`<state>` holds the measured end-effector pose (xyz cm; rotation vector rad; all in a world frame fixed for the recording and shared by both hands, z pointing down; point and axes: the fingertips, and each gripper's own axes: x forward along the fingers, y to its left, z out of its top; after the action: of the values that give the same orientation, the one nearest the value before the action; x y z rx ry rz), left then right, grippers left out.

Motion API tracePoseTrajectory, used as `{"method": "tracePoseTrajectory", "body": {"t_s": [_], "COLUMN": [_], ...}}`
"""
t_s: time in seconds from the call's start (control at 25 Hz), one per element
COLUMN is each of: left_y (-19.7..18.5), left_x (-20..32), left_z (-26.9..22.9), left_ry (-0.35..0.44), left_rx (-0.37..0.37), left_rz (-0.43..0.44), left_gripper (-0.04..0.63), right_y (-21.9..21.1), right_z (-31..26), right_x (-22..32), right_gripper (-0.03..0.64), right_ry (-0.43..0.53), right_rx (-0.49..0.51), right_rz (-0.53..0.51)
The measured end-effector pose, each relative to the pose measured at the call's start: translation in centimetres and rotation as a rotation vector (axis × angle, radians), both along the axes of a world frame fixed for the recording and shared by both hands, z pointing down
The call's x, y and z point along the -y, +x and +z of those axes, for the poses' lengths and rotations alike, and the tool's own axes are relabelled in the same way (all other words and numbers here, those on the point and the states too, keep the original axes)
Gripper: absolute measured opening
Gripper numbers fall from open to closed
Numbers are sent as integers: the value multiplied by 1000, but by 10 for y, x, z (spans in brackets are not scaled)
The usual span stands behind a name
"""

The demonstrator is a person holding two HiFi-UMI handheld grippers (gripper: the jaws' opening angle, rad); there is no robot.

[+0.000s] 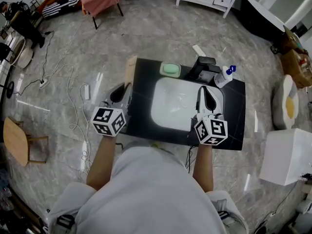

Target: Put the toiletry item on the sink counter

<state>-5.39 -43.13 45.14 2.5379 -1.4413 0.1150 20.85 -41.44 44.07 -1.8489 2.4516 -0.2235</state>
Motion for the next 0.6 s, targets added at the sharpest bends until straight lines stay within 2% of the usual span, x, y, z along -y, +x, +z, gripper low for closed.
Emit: {"method": "tracePoseTrajectory", "body": {"t_s": [0.2, 0.44, 0.6], "left_y": [7, 11, 13], "left_x": [11, 25, 34], "left_z": [9, 38, 75], "left_ry": [-16, -72, -145], "left_rx": [5, 5, 7], "left_rz": [0, -3, -13], "left_gripper": [32, 32, 32], "right_y": [5, 5, 11], "right_z": [0, 1, 3], "right_x": [7, 14, 19], "right_gripper": [3, 3, 3], "right_ry": [11, 5, 0], "right_rx": [-4, -10, -13], "right_rz": [-1, -9, -1]}}
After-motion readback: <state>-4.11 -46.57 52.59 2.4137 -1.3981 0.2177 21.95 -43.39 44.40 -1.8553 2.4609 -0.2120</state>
